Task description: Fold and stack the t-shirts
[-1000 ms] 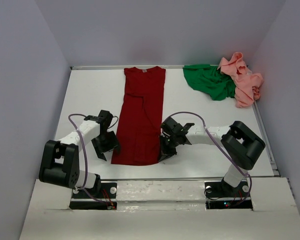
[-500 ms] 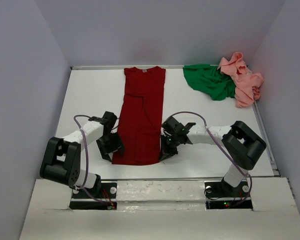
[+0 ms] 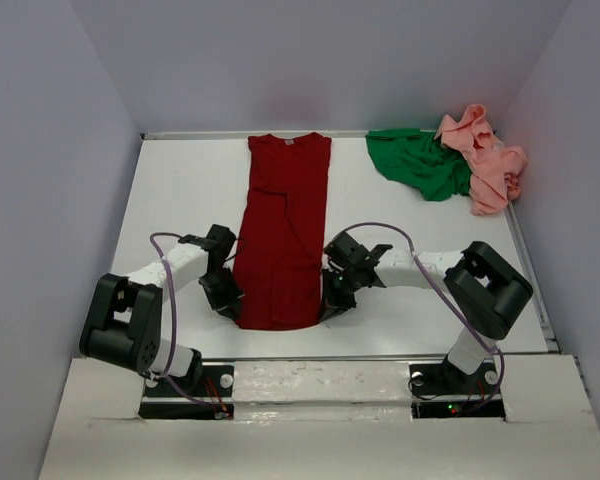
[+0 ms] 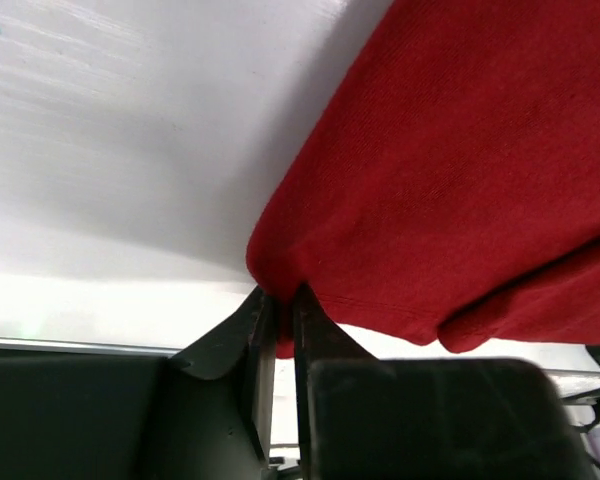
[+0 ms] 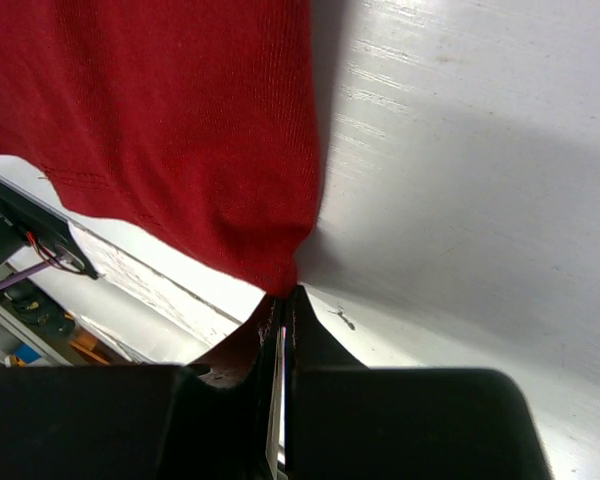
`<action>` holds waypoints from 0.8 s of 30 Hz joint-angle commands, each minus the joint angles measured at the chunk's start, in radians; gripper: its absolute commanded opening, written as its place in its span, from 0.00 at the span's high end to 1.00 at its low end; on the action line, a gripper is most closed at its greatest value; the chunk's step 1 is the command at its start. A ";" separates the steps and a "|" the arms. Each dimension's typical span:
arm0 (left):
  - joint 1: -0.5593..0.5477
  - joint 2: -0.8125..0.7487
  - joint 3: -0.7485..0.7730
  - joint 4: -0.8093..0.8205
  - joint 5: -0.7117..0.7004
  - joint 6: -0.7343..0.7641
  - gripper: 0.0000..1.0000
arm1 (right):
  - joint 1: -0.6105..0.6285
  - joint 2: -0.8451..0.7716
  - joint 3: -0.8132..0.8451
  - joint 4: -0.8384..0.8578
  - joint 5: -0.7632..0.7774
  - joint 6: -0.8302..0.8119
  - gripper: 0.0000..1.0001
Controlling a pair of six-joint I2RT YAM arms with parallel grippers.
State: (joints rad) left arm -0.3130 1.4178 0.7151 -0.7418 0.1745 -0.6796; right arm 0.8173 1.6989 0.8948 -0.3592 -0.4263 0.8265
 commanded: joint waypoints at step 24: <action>-0.001 -0.014 0.110 -0.074 0.008 0.031 1.00 | -0.056 -0.051 0.115 -0.122 0.032 -0.067 1.00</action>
State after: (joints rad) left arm -0.3130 1.4162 0.7692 -0.7784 0.1799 -0.6678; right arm 0.7784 1.6951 0.9535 -0.4297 -0.4145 0.7876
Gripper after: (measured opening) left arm 0.159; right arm 0.023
